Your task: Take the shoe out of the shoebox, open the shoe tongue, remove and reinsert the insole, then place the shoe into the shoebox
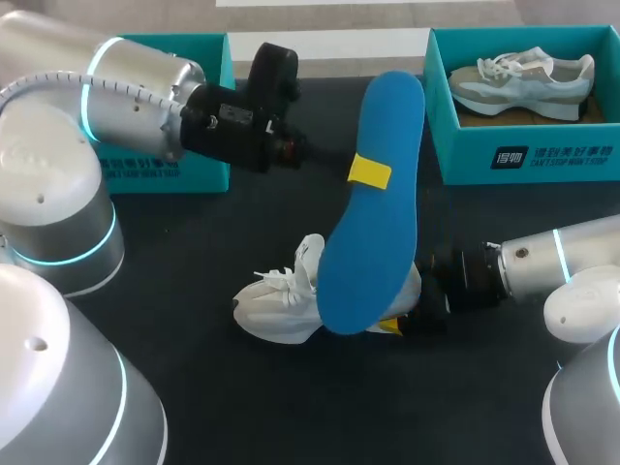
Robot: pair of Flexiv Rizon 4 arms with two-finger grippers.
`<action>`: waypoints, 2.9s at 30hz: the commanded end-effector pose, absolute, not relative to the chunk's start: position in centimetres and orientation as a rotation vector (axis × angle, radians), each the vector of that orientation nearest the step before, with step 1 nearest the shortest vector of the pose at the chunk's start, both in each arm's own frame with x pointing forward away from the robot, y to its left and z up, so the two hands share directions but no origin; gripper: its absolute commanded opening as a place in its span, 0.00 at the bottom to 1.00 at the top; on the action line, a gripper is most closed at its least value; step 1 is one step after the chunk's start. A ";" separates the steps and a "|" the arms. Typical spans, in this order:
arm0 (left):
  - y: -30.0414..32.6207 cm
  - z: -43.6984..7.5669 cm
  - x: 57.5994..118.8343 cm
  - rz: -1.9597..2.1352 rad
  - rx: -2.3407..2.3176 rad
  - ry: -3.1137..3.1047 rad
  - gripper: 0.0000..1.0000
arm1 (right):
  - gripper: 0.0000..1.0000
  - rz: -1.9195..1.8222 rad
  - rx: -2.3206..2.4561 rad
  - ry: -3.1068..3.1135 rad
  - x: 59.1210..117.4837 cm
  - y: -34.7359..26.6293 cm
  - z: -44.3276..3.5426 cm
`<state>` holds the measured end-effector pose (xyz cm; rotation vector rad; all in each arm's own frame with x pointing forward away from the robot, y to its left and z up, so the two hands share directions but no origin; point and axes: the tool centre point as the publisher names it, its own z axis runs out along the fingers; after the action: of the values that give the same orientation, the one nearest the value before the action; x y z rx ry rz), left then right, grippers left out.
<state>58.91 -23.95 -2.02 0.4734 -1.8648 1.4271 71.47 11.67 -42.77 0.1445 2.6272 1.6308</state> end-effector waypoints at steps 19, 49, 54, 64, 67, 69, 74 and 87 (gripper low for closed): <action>-24.0 -2.1 58.9 1.428 0.473 -1.865 0.00 | 1.00 1.424 0.119 2.717 71.2 9.7 -39.7; -24.0 -2.1 58.9 1.428 0.473 -1.865 0.00 | 1.00 0.694 0.104 2.977 70.4 7.9 -33.2; -24.0 -2.1 58.9 1.428 0.473 -1.865 0.00 | 1.00 0.694 0.104 2.977 70.4 7.9 -33.2; -24.0 -2.1 58.9 1.428 0.473 -1.865 0.00 | 1.00 0.649 0.094 2.978 70.7 7.7 -32.6; -24.0 -2.1 58.9 1.428 0.473 -1.865 0.00 | 1.00 0.568 0.065 2.991 71.2 7.7 -31.6; -24.0 -2.1 58.9 1.428 0.473 -1.865 0.00 | 1.00 0.487 0.046 3.020 71.5 7.7 -31.1; -24.0 -2.1 58.9 1.428 0.473 -1.865 0.00 | 1.00 0.483 0.034 3.041 72.1 7.8 -30.7; -24.0 -2.1 58.9 1.428 0.473 -1.865 0.00 | 1.00 0.482 0.038 3.069 72.6 8.0 -31.0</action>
<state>58.90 -23.96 -2.02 0.4732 -1.8640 1.4281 72.52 7.64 -30.79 0.0340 3.0676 0.4989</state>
